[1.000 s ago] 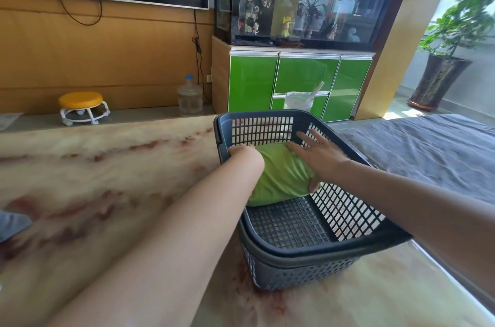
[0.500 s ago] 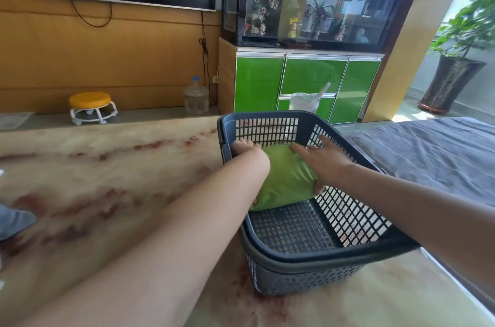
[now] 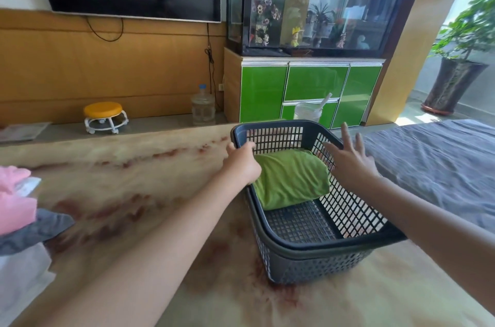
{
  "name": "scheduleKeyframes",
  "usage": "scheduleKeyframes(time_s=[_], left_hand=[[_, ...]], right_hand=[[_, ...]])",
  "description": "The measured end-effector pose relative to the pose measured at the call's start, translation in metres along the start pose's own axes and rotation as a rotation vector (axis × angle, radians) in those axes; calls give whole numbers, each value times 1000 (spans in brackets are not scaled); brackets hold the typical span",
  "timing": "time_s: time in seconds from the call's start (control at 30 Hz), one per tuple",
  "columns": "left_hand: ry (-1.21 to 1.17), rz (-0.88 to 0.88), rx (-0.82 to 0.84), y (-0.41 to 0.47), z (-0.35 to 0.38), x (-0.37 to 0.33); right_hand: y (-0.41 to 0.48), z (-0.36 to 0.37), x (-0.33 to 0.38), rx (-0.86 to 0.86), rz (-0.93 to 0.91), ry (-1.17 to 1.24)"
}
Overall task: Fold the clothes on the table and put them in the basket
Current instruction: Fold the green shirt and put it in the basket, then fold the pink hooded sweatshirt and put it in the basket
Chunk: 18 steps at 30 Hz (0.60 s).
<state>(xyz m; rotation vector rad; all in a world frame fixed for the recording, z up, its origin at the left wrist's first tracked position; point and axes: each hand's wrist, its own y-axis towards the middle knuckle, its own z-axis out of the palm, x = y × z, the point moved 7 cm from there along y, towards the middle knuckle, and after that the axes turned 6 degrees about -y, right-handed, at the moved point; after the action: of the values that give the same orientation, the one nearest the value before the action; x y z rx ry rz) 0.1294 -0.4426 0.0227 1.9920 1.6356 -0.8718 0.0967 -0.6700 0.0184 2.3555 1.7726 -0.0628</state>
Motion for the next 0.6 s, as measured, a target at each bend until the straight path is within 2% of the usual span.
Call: scheduleKeyframes(time_s=[0.07,0.2,0.37,0.5,0.6], left_hand=[[-80,-30,44,-14,8,5],[-84,-81,14,-35,9,4],[-24,-99,16,-58,13,5],[11,-84,28,-69,15,15],[-3,-63,-6,-77,15,19]], right_hand=[[-6,0,-13,-15,34,127],[-1,-4,-28,-65,-17,310],[-10,-15,-34,-28,-117,314],[-36,-15,-34,19,-66,379],[-44,-14,-30,-15,-55,388]])
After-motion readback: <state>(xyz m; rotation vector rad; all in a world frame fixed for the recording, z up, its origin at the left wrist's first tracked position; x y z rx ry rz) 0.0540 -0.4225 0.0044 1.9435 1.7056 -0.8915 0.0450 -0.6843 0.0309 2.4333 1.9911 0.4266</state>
